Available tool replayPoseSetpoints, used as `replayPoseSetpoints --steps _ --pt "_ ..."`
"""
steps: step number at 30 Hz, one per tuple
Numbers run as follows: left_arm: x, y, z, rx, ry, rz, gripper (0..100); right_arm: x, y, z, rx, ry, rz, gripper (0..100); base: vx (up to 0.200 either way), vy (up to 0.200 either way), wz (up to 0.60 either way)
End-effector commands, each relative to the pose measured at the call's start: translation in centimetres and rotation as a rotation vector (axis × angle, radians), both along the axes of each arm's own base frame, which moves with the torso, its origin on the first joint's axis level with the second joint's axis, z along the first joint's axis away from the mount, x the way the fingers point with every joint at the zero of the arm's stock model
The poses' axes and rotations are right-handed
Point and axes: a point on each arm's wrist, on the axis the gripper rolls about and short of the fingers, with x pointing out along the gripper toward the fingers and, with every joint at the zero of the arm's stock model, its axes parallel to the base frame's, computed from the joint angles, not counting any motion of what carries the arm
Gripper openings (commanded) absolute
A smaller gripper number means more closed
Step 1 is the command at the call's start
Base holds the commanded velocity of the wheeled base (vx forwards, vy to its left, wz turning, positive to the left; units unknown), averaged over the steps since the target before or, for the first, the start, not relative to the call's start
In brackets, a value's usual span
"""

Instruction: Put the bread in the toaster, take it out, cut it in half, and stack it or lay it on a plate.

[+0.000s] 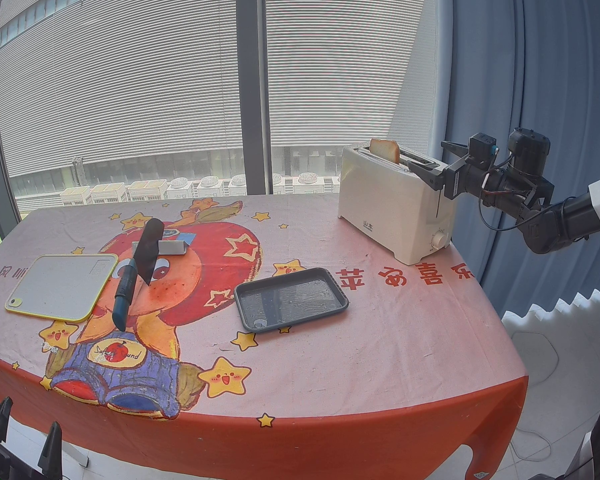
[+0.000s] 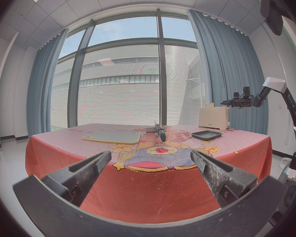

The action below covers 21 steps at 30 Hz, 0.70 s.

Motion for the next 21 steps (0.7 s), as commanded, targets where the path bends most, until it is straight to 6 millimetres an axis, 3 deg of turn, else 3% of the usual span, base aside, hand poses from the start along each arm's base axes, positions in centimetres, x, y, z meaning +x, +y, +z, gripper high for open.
replayPoseSetpoints --steps 1,7,21 --pt "0.0 0.0 -0.5 0.001 0.006 0.000 100 -0.3 0.1 0.6 0.003 -0.012 0.003 100 0.000 0.000 0.00" --pt "0.0 0.0 -0.5 0.001 0.006 0.000 100 -1.4 -0.1 1.5 0.007 -0.020 0.003 100 0.000 0.000 0.00" --pt "0.0 0.0 -0.5 0.001 0.004 0.000 100 -8.0 -0.9 3.3 0.102 0.063 0.010 100 0.000 0.000 0.00"
